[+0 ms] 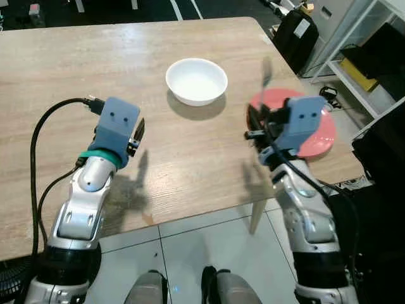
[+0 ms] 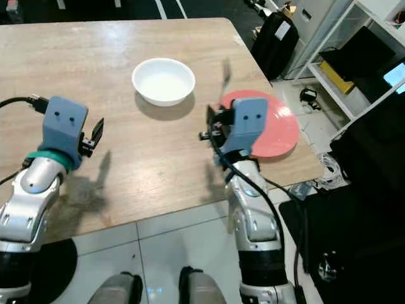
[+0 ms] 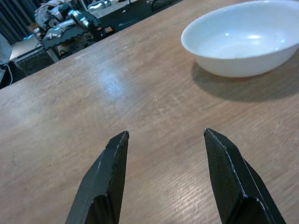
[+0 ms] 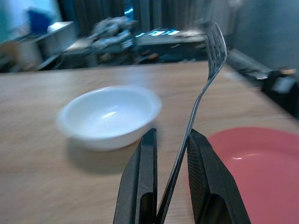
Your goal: Setting the table
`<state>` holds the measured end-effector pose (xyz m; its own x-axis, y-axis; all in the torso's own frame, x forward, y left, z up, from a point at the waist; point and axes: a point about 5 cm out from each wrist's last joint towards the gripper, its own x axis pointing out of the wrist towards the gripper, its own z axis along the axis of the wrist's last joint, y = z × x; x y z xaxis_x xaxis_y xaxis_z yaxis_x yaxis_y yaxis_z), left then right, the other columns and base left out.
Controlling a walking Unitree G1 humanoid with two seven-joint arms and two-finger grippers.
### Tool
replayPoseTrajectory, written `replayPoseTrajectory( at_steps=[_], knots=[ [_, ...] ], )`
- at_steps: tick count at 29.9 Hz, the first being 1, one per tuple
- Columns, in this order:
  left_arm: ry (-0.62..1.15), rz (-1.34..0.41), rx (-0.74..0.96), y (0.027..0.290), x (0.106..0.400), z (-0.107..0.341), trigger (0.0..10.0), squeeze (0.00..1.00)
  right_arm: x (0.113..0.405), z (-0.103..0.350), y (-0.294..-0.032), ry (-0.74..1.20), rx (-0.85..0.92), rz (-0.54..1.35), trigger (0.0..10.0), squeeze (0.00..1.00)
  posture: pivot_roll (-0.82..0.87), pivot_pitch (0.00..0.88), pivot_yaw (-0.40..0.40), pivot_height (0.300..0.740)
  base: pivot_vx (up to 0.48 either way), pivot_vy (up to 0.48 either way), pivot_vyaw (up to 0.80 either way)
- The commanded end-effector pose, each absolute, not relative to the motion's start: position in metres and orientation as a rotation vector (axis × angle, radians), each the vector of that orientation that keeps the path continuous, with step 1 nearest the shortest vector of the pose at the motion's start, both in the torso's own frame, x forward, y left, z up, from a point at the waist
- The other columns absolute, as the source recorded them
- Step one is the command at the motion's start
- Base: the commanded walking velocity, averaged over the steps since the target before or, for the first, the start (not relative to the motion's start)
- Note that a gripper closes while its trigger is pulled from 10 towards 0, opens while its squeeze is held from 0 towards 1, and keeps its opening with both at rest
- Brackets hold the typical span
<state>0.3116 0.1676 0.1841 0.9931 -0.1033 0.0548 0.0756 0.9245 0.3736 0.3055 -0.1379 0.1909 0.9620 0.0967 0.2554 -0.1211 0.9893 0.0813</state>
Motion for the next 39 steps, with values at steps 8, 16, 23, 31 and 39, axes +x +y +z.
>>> replayPoseTrajectory(
  at_steps=[8,16,23,31,39],
  knots=[
    [-0.07,-0.106,0.384,0.162,0.317,0.178,10.0,0.0,0.295,0.178,-0.171,-0.238,0.085,-0.046,10.0,0.0,0.09,0.004,0.013,0.74,0.0,0.0,0.0],
    [-0.074,-0.087,0.363,0.163,0.318,0.176,10.0,0.0,0.295,0.17,-0.172,-0.218,0.075,-0.076,10.0,0.0,0.09,0.001,0.01,0.74,0.0,0.0,0.0],
    [-0.083,-0.064,0.314,0.164,0.321,0.178,10.0,0.0,0.297,0.17,-0.172,-0.221,0.081,-0.079,10.0,0.0,0.09,0.001,0.012,0.74,0.0,0.0,0.0],
    [-0.097,-0.083,0.311,0.16,0.321,0.18,10.0,0.0,0.299,0.169,-0.172,-0.218,0.077,-0.077,10.0,0.0,0.08,0.007,0.009,0.74,-0.221,0.0,0.0],
    [-0.103,-0.083,0.308,0.16,0.321,0.18,10.0,0.0,0.301,0.169,-0.173,-0.218,0.072,-0.08,10.0,0.0,0.08,0.009,0.01,0.74,-0.297,0.0,0.0]
  ],
)
